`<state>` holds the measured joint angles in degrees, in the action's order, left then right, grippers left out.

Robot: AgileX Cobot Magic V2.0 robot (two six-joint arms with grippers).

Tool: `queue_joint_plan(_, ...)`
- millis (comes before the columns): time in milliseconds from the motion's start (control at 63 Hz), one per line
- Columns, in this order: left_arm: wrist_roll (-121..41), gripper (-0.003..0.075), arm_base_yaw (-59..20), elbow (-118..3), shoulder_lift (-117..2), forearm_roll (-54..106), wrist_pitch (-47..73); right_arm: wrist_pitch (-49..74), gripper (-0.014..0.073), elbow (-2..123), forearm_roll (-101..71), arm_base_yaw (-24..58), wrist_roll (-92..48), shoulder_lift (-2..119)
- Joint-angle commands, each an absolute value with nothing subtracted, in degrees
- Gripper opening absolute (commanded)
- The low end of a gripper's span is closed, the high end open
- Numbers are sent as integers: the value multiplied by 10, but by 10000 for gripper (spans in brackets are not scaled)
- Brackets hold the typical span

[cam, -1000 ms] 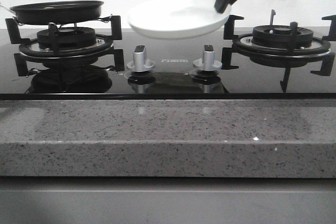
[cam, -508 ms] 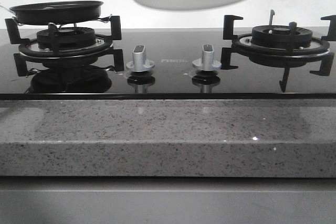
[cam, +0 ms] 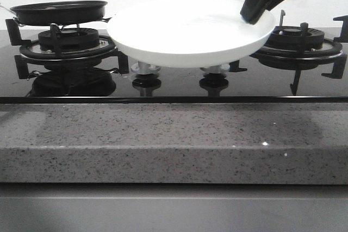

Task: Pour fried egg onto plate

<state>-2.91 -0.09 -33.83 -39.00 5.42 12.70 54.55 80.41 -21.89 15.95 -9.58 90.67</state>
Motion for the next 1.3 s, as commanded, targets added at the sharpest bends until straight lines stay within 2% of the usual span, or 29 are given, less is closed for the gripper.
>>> queue_joint_plan(0,-24,471,-1,-360,-391,73,79,528,-107,818,-242,160,-103,879)
queue_joint_plan(254,-24,487,17,-377,-425,296,100,533,-107,818,-242,160,-103,879)
queue_joint_plan(492,-35,487,97,-494,-593,485,285,534,-107,818,-242,160,-103,879)
queue_joint_plan(762,-208,483,188,-609,-763,734,443,534,-107,818,-242,160,-103,879)
queue_joint_plan(1286,-227,483,187,-694,-886,746,456,534,-107,818,-242,160,-103,879)
